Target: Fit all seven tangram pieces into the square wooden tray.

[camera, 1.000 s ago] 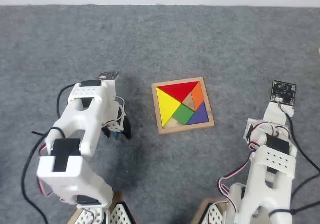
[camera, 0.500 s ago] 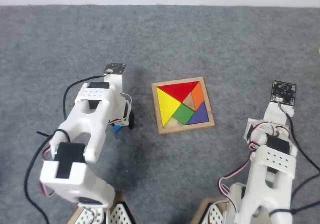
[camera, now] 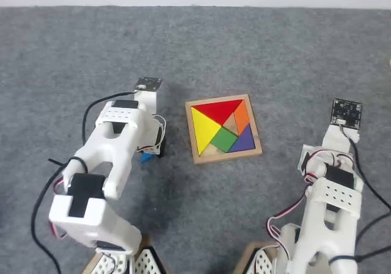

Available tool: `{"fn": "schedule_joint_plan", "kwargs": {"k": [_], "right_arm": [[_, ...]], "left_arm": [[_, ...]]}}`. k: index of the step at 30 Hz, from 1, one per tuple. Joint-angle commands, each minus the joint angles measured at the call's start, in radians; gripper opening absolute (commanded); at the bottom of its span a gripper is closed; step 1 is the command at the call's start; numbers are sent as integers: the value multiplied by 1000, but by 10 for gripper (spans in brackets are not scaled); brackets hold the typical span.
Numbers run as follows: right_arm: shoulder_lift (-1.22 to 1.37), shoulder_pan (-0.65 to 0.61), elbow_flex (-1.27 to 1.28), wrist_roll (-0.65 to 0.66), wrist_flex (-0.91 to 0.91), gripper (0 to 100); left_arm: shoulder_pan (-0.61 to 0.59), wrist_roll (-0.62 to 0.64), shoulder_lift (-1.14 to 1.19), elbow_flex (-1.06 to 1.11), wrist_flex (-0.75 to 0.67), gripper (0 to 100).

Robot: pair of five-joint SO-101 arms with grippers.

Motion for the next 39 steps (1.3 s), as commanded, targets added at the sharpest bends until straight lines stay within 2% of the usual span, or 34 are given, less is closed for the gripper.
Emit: {"fn": "schedule_joint_plan", "kwargs": {"k": [1, 5, 9, 13, 19, 22, 29, 39], "right_arm": [[-19, -10, -6, 11, -19, 80], [-19, -10, -6, 11, -19, 80], [-19, -10, -6, 8, -19, 80], [-19, -10, -6, 6, -19, 80], [-19, -10, -6, 8, -19, 80], [-19, -10, -6, 9, -19, 80], [-19, -10, -6, 11, -19, 80], [-19, -10, -6, 8, -21, 80]], "left_arm": [[6, -32, 12, -44, -18, 58], [9, -49, 6, -82, 26, 57], [26, -48, -63, -179, 135, 57], [104, -48, -126, -234, 218, 57], [245, -52, -133, -254, 242, 57], [350, -155, -132, -254, 242, 54], [523, -537, -132, -255, 238, 55], [543, -583, -120, -249, 110, 55]]}}
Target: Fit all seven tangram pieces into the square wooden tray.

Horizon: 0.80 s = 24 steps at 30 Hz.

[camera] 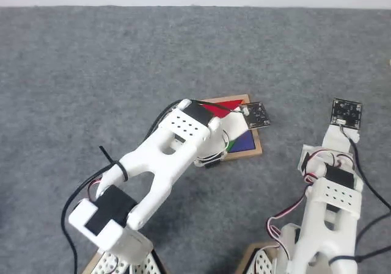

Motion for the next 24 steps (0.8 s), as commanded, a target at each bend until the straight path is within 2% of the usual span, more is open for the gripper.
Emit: {"fn": "schedule_joint_plan", "kwargs": {"k": [1, 8, 12, 19, 24], "right_arm": [[-21, -7, -6, 6, -21, 80], [-30, 96, -14, 3, -21, 80], [-30, 99, -15, -12, -21, 80], [-30, 99, -15, -12, -21, 80], [-30, 99, -15, -12, -21, 80]], "left_arm": [[9, -29, -26, -45, -74, 55], [3, -46, 138, -59, -100, 58], [3, -46, 140, -67, -103, 64], [3, -51, 150, -68, -104, 160], [-11, -52, 150, -85, -103, 170]]}}
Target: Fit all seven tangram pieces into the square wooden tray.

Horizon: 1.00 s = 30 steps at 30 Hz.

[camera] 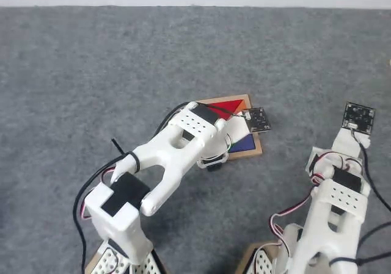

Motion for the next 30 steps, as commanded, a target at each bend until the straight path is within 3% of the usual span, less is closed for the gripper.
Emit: {"fn": "schedule_joint_plan", "kwargs": {"k": [1, 15, 20, 24, 30], "right_arm": [[-30, 15, -15, -12, -21, 80], [-30, -12, -15, -11, -21, 80], [-25, -12, -14, -12, -35, 80], [-25, -12, -14, -12, -35, 80], [-28, -8, -14, -14, -35, 80]], "left_arm": [[-18, -11, -8, -70, -18, 170], [-55, -37, -25, -107, 18, 170], [-66, -11, -157, -101, 44, 170], [-80, -14, -285, -8, 74, 170], [-78, -12, -318, 226, -75, 170]]}}
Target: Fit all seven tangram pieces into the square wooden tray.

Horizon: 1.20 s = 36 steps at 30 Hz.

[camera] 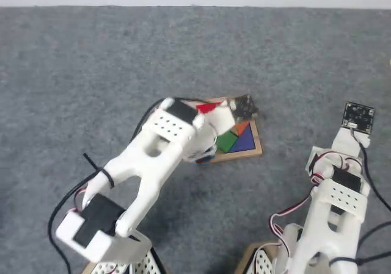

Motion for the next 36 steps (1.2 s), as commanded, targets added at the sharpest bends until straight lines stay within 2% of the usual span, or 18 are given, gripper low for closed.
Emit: {"fn": "schedule_joint_plan", "kwargs": {"k": [1, 8, 11, 21, 30, 36], "right_arm": [[-28, 10, -14, -14, -24, 80], [-27, 305, -48, -9, -13, 84], [-21, 367, -41, 18, -13, 84], [-21, 348, -25, 26, -18, 84], [-21, 346, -25, 26, -16, 84], [-21, 317, -23, 29, -15, 84]], "left_arm": [[-3, 11, -41, 124, -126, 170], [5, 37, 46, 133, -195, 170], [5, 35, 74, 127, -215, 170], [6, 35, 175, 30, -235, 170], [5, -8, 264, -252, -18, 119], [0, -9, 296, -361, 41, 119]]}}
